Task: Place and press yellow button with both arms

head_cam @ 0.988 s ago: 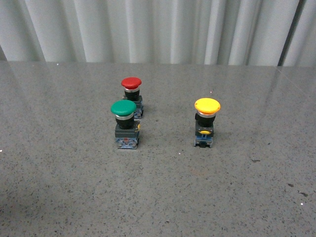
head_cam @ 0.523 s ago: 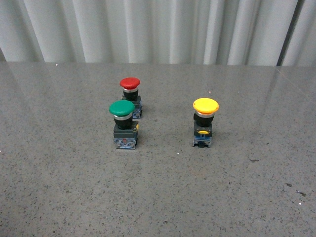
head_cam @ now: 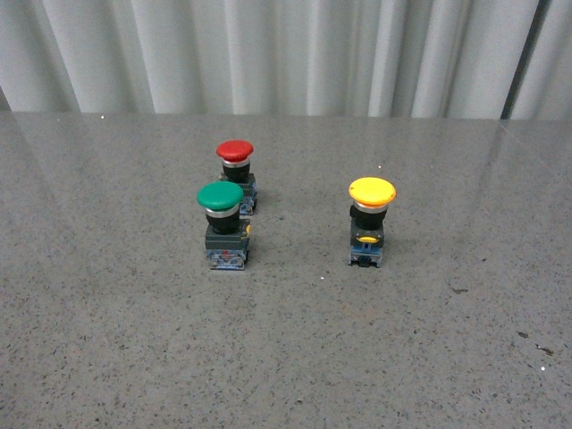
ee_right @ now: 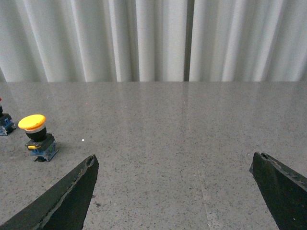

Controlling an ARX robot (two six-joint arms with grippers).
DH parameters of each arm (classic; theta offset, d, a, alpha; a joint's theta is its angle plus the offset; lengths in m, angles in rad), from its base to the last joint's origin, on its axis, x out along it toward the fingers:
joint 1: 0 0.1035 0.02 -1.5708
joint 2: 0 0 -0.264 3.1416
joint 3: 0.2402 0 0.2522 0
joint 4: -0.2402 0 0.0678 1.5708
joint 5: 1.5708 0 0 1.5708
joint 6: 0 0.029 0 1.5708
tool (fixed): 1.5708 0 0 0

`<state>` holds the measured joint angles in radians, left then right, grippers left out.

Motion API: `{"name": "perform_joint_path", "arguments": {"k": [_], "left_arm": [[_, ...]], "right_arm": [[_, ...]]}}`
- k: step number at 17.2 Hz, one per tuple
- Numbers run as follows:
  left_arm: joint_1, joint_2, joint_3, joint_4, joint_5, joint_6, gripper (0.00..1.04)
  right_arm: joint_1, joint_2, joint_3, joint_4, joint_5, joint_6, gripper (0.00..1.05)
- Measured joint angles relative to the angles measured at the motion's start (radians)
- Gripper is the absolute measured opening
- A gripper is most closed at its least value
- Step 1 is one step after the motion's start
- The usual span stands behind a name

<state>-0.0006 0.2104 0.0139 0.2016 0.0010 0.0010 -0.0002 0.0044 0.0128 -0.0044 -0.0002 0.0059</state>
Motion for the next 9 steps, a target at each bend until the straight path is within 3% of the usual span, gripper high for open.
{"name": "perform_joint_path", "arguments": {"k": [9], "left_arm": [[0.000, -0.176, 0.000, -0.217, 0.002, 0.000, 0.02]], "right_arm": [[0.000, 0.000, 0.000, 0.000, 0.000, 0.000, 0.98]]}}
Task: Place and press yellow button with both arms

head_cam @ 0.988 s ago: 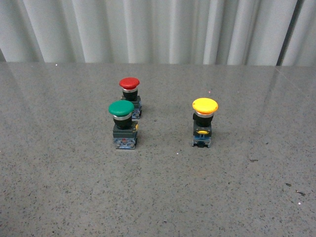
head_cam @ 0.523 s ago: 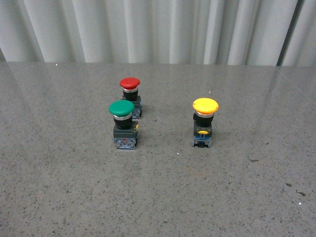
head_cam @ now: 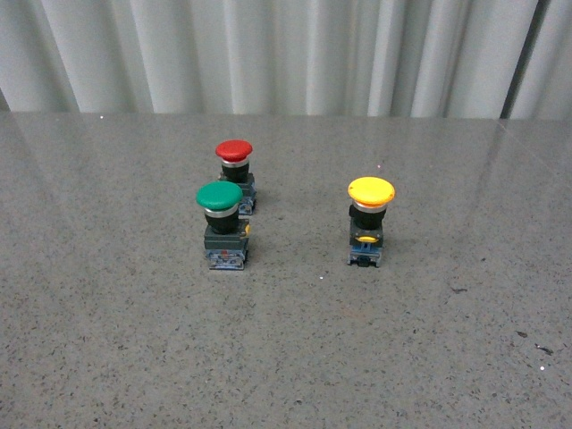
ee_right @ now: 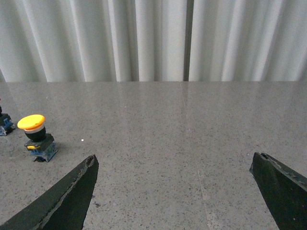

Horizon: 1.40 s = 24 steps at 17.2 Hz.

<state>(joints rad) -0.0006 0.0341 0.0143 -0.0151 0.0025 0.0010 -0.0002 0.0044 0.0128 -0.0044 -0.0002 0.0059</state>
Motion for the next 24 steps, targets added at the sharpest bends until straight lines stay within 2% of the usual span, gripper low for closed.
{"name": "perform_joint_path", "arguments": {"k": [9, 10, 18, 19, 20, 22, 24], "left_arm": [[0.000, -0.023, 0.000, 0.011, -0.002, 0.000, 0.02], [0.000, -0.023, 0.000, 0.011, -0.003, -0.001, 0.07], [0.000, -0.023, 0.000, 0.011, -0.003, -0.001, 0.98], [0.000, -0.023, 0.000, 0.011, -0.003, 0.000, 0.99], [0.000, -0.023, 0.000, 0.011, -0.004, 0.000, 0.98], [0.000, -0.023, 0.000, 0.011, -0.003, 0.000, 0.98], [0.000, -0.023, 0.000, 0.011, -0.003, 0.000, 0.98]], "right_arm": [[0.000, 0.000, 0.000, 0.001, 0.000, 0.000, 0.98], [0.000, 0.000, 0.000, 0.000, 0.000, 0.000, 0.98], [0.000, 0.000, 0.000, 0.000, 0.000, 0.000, 0.98], [0.003, 0.003, 0.002, -0.016, 0.013, 0.006, 0.98], [0.047, 0.077, 0.030, -0.048, 0.102, 0.073, 0.98], [0.082, 0.278, 0.146, 0.130, 0.111, 0.111, 0.98], [0.133, 0.539, 0.307, 0.381, 0.100, 0.089, 0.98]]}}
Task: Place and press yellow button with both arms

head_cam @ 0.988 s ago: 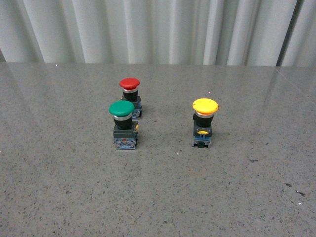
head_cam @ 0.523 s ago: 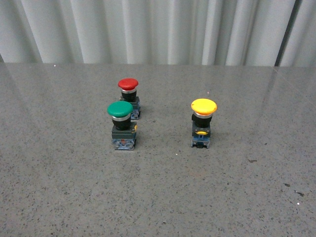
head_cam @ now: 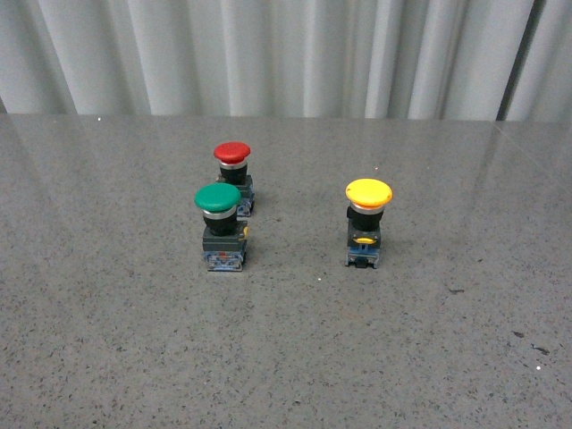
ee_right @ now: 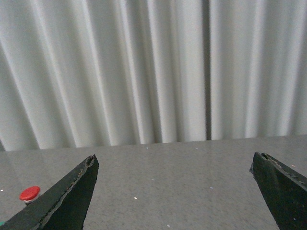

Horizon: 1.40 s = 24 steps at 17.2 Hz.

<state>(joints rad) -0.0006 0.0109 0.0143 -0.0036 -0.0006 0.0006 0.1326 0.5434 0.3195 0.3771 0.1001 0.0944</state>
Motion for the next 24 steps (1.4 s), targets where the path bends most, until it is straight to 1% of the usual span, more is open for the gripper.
{"name": "perform_joint_path", "arguments": {"k": [2, 3, 5, 8, 9, 11, 12, 15, 17, 18, 24], "left_arm": [[0.000, 0.000, 0.000, 0.000, 0.000, 0.000, 0.98], [0.000, 0.000, 0.000, 0.000, 0.000, 0.000, 0.98], [0.000, 0.000, 0.000, 0.000, 0.000, 0.000, 0.98], [0.000, 0.000, 0.000, 0.000, 0.000, 0.000, 0.98], [0.000, 0.000, 0.000, 0.000, 0.000, 0.000, 0.98], [0.000, 0.000, 0.000, 0.000, 0.000, 0.000, 0.98], [0.000, 0.000, 0.000, 0.000, 0.000, 0.000, 0.98], [0.000, 0.000, 0.000, 0.000, 0.000, 0.000, 0.98], [0.000, 0.000, 0.000, 0.000, 0.000, 0.000, 0.98], [0.000, 0.000, 0.000, 0.000, 0.000, 0.000, 0.98], [0.000, 0.000, 0.000, 0.000, 0.000, 0.000, 0.98]], "right_arm": [[0.075, 0.319, 0.124, 0.158, -0.006, -0.030, 0.98], [0.112, 0.463, 0.188, 0.193, 0.000, -0.040, 0.98], [0.197, 0.718, 0.338, 0.196, 0.009, -0.048, 0.98], [0.288, 0.964, 0.493, 0.163, 0.032, -0.054, 0.98], [0.312, 1.013, 0.515, 0.151, 0.035, -0.059, 0.94], [0.349, 1.066, 0.529, 0.124, 0.042, -0.066, 0.72], [0.360, 1.081, 0.533, 0.114, 0.042, -0.069, 0.63], [0.375, 1.131, 0.549, 0.094, 0.046, -0.070, 0.30], [0.378, 1.163, 0.562, 0.091, 0.049, -0.070, 0.10], [0.378, 1.174, 0.565, 0.088, 0.050, -0.073, 0.01], [0.377, 1.191, 0.570, 0.063, 0.040, -0.077, 0.02]]}}
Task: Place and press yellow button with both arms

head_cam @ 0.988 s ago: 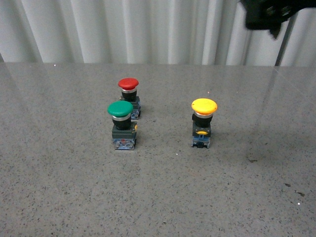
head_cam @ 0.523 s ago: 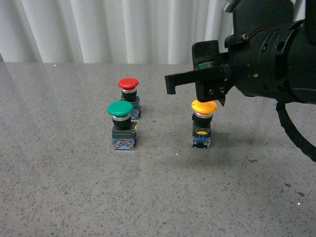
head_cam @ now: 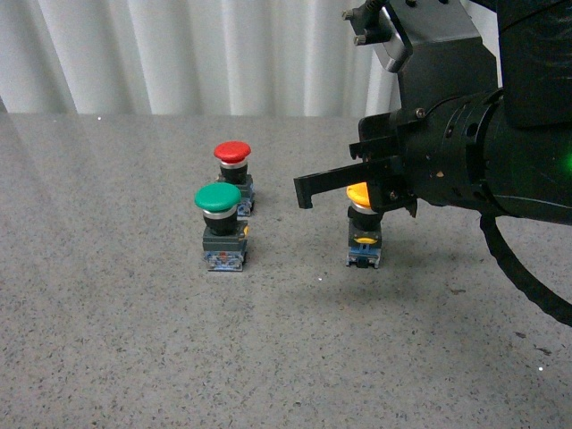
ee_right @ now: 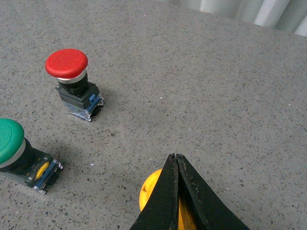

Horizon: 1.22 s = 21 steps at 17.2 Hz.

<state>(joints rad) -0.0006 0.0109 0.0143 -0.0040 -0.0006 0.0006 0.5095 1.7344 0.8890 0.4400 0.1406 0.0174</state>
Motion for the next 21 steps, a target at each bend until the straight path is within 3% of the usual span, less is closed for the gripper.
{"name": "perform_joint_path", "arguments": {"k": [14, 19, 21], "left_arm": [[0.000, 0.000, 0.000, 0.000, 0.000, 0.000, 0.98], [0.000, 0.000, 0.000, 0.000, 0.000, 0.000, 0.98], [0.000, 0.000, 0.000, 0.000, 0.000, 0.000, 0.98]], "right_arm": [[0.000, 0.051, 0.010, -0.049, 0.001, -0.041, 0.02], [-0.006, 0.030, -0.008, 0.053, 0.017, -0.022, 0.02], [-0.007, -0.023, -0.019, 0.203, 0.035, 0.027, 0.02]]}}
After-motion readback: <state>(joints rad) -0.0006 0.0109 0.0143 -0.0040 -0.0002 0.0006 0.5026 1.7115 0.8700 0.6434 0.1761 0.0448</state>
